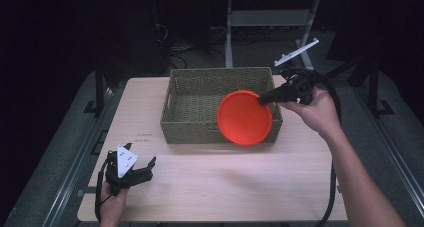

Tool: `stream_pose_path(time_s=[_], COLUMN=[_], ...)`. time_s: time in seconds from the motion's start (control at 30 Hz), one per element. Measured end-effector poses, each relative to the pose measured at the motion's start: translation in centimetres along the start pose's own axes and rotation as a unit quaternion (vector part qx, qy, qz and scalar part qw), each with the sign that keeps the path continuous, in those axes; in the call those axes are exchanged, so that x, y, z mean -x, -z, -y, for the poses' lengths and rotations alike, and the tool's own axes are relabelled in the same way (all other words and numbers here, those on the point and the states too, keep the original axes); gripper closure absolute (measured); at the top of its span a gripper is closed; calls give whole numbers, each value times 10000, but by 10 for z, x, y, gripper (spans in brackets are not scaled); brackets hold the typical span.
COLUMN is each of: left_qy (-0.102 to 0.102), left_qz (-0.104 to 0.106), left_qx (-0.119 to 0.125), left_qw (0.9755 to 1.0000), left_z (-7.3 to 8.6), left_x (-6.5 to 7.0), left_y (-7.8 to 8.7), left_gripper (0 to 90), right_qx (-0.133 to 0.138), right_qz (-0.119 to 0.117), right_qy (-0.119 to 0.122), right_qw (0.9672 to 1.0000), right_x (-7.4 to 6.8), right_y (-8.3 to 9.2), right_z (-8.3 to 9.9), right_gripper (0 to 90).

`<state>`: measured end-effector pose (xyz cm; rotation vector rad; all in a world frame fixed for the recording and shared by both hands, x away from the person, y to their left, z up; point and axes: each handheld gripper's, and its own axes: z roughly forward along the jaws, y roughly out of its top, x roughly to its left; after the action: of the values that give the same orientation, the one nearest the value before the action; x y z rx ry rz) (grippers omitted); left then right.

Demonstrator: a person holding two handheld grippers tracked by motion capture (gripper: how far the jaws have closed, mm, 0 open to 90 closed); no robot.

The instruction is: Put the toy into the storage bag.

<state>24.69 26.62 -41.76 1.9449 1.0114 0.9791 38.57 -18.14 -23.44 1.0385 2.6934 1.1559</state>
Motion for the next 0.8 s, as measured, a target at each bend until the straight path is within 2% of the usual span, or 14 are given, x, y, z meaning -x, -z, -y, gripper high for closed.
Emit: stream_pose_path(time_s=[0.23, 0.47, 0.7, 0.8], left_qy=[32, 33, 36, 54], left_qz=[-8, -11, -7, 6], left_qx=[-7, 0, -7, -3], left_qw=[10000, 10000, 10000, 10000], left_z=[0, 1, 0, 0], left_x=[-1, -1, -2, -2], left_y=[0, 0, 1, 0], left_gripper=[127, 128, 127, 128], right_qx=[-39, 91, 129, 203], right_qz=[62, 21, 73, 89], right_qy=[-79, -270, -339, -475], right_qw=[9999, 9996, 9993, 9986], right_x=[7, 17, 23, 30], right_y=[-4, -8, -10, -11], right_z=[-12, -23, -31, -33], right_gripper=[820, 820, 820, 820])
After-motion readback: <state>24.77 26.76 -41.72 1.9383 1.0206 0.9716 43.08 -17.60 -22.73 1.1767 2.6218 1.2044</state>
